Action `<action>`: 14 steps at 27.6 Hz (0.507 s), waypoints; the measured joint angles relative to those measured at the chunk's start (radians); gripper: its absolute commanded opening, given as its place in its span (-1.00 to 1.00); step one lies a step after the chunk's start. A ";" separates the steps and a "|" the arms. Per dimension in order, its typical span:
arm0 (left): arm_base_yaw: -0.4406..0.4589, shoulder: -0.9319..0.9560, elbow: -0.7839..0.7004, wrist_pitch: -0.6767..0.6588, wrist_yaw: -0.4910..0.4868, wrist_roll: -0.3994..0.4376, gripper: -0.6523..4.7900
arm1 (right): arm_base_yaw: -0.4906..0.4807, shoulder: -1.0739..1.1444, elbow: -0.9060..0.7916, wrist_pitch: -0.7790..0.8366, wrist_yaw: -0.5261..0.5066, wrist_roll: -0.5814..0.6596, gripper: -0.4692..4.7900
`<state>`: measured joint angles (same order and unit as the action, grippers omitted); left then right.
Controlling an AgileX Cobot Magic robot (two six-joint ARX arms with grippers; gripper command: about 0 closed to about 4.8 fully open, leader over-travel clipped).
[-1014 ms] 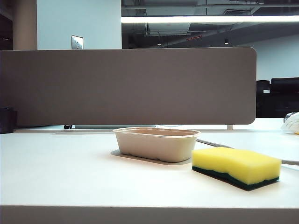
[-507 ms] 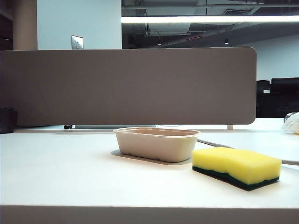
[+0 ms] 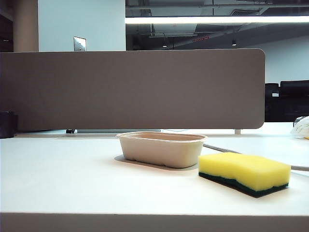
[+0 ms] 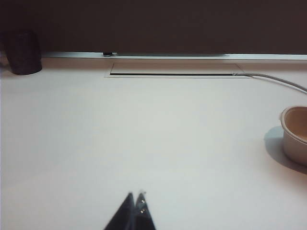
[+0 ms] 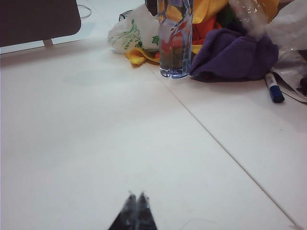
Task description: Take out the cleaning sponge from the paper lunch box and place it on the table.
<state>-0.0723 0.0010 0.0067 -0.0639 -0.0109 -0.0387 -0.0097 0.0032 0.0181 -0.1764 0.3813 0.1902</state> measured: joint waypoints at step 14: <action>0.000 0.000 0.000 0.000 0.000 0.000 -0.78 | 0.006 0.001 -0.013 0.084 -0.318 -0.106 -0.85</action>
<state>-0.0723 0.0013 0.0067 -0.0639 -0.0113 -0.0387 -0.0040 0.0044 0.0048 -0.0929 0.0631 0.0841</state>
